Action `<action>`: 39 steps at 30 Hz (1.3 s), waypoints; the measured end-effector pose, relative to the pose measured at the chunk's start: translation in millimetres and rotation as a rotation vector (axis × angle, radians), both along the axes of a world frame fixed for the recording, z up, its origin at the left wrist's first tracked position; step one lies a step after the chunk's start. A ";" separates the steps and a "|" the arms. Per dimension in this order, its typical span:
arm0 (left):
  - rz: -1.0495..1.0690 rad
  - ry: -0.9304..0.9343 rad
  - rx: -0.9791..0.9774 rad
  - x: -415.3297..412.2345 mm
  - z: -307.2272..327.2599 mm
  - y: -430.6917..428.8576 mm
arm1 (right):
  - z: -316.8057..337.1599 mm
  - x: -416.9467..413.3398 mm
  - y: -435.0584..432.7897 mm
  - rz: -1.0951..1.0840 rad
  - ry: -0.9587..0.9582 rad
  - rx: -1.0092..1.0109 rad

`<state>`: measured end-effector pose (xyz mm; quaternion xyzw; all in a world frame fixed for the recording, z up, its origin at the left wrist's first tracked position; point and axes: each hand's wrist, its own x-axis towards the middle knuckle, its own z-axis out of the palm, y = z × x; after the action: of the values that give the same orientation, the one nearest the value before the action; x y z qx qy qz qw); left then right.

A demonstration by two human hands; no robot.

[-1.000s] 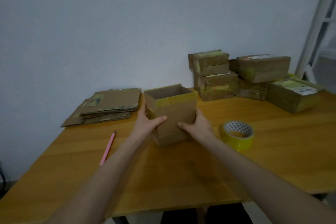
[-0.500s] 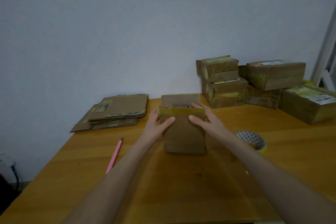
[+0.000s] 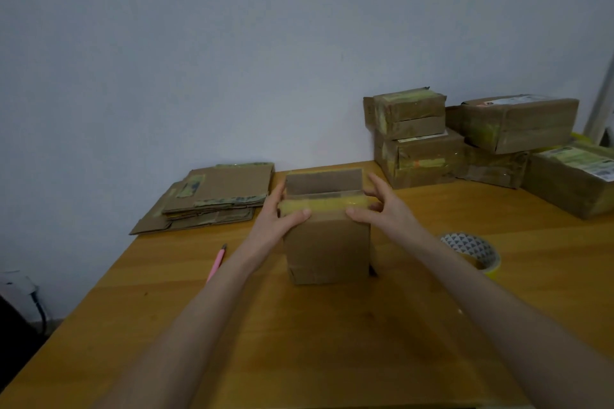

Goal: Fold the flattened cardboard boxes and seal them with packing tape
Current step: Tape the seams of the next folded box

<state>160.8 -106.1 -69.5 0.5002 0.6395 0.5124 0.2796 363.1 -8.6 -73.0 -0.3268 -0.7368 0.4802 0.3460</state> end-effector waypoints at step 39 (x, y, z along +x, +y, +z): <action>0.221 0.102 -0.347 4.2 -16.5 -45.9 | 0.3 -1.5 -1.4 0.159 -0.209 0.137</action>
<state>164.9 -152.0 -86.1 0.3965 0.7826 0.3962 0.2710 361.5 -10.0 -72.8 -0.2910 -0.8235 0.4182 0.2497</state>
